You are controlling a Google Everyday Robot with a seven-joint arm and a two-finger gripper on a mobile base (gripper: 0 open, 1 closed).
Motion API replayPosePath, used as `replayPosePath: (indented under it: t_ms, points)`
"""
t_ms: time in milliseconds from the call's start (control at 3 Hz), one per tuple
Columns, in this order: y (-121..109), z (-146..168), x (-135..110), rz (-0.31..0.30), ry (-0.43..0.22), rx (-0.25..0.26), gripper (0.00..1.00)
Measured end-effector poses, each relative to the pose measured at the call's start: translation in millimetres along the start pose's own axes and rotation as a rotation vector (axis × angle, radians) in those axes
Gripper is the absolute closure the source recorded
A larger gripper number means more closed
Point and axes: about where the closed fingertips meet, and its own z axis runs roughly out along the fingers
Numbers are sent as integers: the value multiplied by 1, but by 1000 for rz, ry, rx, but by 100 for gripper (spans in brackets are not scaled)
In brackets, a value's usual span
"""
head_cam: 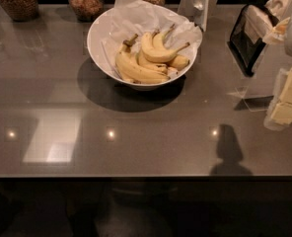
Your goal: Pick banana from white bowl
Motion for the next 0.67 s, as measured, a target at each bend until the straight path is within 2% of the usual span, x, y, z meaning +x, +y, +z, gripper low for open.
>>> replayPosePath:
  t_ms: [333, 667]
  points:
    - [0, 0, 0, 0, 0, 0, 0]
    - [-7, 2, -19, 1, -89, 2, 0]
